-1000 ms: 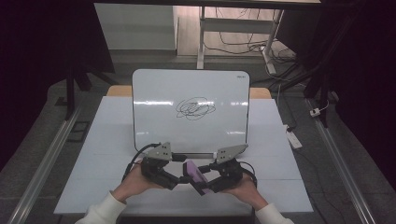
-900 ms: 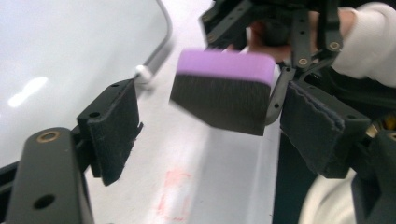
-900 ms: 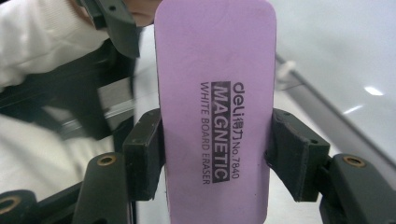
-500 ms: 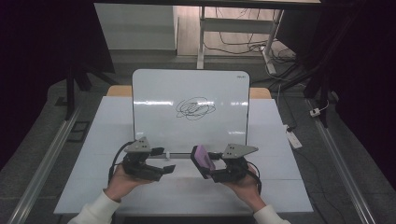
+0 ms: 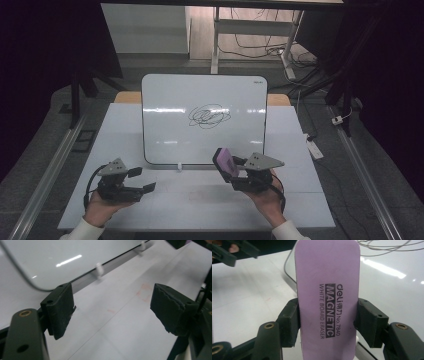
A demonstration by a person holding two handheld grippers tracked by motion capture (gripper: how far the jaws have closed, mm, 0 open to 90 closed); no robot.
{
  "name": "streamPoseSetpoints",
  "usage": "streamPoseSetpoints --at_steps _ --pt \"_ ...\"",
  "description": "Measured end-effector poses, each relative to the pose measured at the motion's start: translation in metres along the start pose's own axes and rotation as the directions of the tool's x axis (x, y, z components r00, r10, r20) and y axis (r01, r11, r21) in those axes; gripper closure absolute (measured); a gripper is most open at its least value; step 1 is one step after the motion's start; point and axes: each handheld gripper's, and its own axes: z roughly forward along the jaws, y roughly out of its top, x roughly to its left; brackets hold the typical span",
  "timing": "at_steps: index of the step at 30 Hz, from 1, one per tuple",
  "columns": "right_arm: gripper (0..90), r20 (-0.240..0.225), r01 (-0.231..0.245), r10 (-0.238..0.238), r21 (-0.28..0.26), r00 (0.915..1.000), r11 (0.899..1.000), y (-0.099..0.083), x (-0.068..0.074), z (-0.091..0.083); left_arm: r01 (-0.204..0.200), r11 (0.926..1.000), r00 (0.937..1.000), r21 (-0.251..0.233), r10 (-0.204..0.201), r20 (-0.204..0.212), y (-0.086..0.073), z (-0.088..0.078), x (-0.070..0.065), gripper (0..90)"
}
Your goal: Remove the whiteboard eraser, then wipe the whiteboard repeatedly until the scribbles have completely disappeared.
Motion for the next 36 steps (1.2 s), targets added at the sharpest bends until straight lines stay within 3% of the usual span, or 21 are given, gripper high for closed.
streamPoseSetpoints --at_steps 5,14,16,18,21,25,26,27,32,33,35,36 --pt "39.4 0.018 0.0 0.0 -0.012 0.9998 1.0 -0.001 -0.003 -0.003 0.017 0.9999 0.9992 0.001 -0.017 -0.037 -0.009 -0.003 0.006 20.1" --pt "39.4 0.052 0.003 -0.003 -0.006 0.9986 1.0 -0.001 -0.007 -0.006 0.021 0.9998 0.9979 0.004 -0.02 -0.061 -0.014 0.0 0.008 19.7" --pt "39.3 0.069 0.004 -0.003 -0.012 0.9976 1.0 0.001 -0.007 -0.006 0.021 0.9997 0.9977 0.009 -0.021 -0.065 -0.015 0.001 0.008 19.3" --pt "39.3 0.119 0.019 -0.018 -0.007 0.9928 1.0 0.008 -0.009 -0.006 0.021 0.9997 0.9978 0.01 -0.021 -0.064 -0.015 0.001 0.009 18.7" --pt "39.4 0.144 0.029 -0.028 -0.011 0.9893 1.0 0.016 -0.012 -0.004 0.028 0.9996 0.9977 0.004 -0.028 -0.062 -0.014 0.001 0.01 18.7" --pt "39.4 0.199 0.028 -0.025 -0.012 0.9797 1.0 0.034 -0.025 0.003 0.028 0.9996 0.9981 0.001 -0.028 -0.054 -0.013 0.001 0.012 18.7" --pt "39.4 0.238 0.037 -0.035 -0.004 0.9705 0.999 0.044 -0.033 0.008 0.026 0.9996 0.9983 0.003 -0.026 -0.052 -0.013 0.001 0.012 18.7" --pt "39.4 0.238 0.037 -0.035 -0.004 0.9705 0.999 0.044 -0.033 0.008 0.027 0.9996 0.9982 0.006 -0.027 -0.053 -0.014 0.002 0.012 18.7" --pt "39.4 0.336 0.044 -0.042 0.004 0.9408 0.999 0.068 -0.05 0.015 0.036 0.9993 0.998 0.008 -0.035 -0.052 -0.015 0.003 0.014 18.7" --pt "39.4 0.336 0.044 -0.042 0.004 0.9408 0.999 0.068 -0.05 0.015 0.035 0.9993 0.998 0.008 -0.035 -0.053 -0.015 0.003 0.014 18.7" --pt "39.4 0.364 0.049 -0.049 0.008 0.9302 0.999 0.074 -0.055 0.019 0.036 0.9993 0.998 0.009 -0.035 -0.053 -0.015 0.003 0.014 18.7" --pt "39.4 0.364 0.049 -0.049 0.008 0.9302 0.999 0.074 -0.055 0.019 0.036 0.9993 0.998 0.009 -0.035 -0.053 -0.015 0.003 0.015 18.7"
